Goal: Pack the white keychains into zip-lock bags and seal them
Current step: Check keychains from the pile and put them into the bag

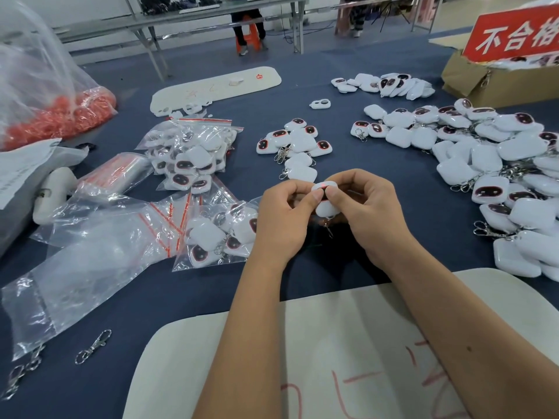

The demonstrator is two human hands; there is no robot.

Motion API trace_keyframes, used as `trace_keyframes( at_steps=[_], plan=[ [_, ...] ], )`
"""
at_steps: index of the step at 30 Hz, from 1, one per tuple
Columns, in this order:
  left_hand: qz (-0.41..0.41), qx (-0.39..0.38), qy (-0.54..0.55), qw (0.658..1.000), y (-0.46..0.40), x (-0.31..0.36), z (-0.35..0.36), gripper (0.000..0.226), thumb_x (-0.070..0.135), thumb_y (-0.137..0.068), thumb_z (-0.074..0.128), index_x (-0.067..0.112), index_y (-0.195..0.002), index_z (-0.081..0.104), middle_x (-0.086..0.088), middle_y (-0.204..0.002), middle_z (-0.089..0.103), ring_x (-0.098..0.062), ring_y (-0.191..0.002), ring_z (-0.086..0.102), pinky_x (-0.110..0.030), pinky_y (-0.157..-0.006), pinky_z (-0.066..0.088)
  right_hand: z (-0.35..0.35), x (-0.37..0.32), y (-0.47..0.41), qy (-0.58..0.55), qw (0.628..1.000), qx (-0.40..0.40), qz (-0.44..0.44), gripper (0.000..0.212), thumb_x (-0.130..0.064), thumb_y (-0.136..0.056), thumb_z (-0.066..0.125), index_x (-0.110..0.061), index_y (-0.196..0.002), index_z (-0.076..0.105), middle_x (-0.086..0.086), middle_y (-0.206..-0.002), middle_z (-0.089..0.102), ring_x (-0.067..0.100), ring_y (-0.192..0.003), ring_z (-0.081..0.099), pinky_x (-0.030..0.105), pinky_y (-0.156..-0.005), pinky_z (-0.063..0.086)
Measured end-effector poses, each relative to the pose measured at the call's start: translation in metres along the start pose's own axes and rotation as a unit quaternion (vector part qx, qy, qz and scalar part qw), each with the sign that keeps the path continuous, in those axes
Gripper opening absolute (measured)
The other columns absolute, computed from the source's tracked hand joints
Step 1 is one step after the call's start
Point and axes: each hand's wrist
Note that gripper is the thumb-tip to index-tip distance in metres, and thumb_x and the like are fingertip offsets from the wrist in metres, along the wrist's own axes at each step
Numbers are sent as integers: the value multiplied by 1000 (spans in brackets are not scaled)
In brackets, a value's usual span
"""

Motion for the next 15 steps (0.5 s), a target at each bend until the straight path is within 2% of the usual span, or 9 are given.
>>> trace_keyframes(
  at_steps=[2, 4, 7, 9, 11, 15],
  plan=[
    [1, -1, -8, 1000, 0, -1, 0, 12, 18, -97, 71, 8, -103, 76, -7, -92, 78, -28, -89, 74, -51, -83, 61, -1, 0, -1, -4, 1000, -2, 6, 7, -10, -98, 71, -15, -97, 76, 7, -89, 78, 28, -87, 76, 55, -80, 65],
    [0, 7, 1, 1000, 0, -1, 1, 13, 18, -98, 70, 8, -103, 76, -8, -92, 77, -29, -89, 74, -50, -81, 63, -2, 1, -1, -19, 1000, -16, 8, 8, -9, -99, 70, -14, -102, 76, 6, -93, 79, 25, -88, 76, 52, -80, 65],
    [-12, 39, 35, 999, -1, -1, 1, 11, 16, -99, 69, 7, -101, 75, -12, -93, 77, -32, -88, 75, -44, -74, 65, -1, 1, 1, -28, 998, -60, -10, 27, 3, -95, 69, -16, -114, 75, 0, -103, 80, 17, -96, 77, 32, -78, 64],
    [-12, 41, 44, 998, -1, -1, 1, 11, 16, -99, 69, 6, -100, 75, -12, -92, 77, -32, -85, 75, -42, -72, 65, -1, 1, 2, -25, 998, -59, -22, 35, 9, -92, 69, -17, -115, 75, -2, -104, 81, 16, -97, 78, 25, -77, 62],
    [-5, 48, 32, 998, -1, 0, 2, 11, 16, -99, 68, 7, -98, 74, -11, -90, 77, -29, -82, 76, -48, -76, 65, -1, 1, 1, -31, 998, -43, -18, 36, 12, -91, 69, -17, -112, 76, -1, -100, 81, 17, -93, 78, 27, -76, 62],
    [13, 118, 14, 993, -5, 5, -2, 11, 13, -100, 62, 9, -94, 71, -6, -85, 75, -16, -70, 73, -49, -79, 63, 1, 1, 0, -69, 998, -5, 5, 32, 16, -89, 69, -10, -108, 74, 6, -92, 77, 17, -82, 75, 34, -76, 65]
  ],
)
Point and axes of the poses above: each hand's wrist, its own y-axis away from the middle knuckle, its own z-axis out of the palm, x = y × z
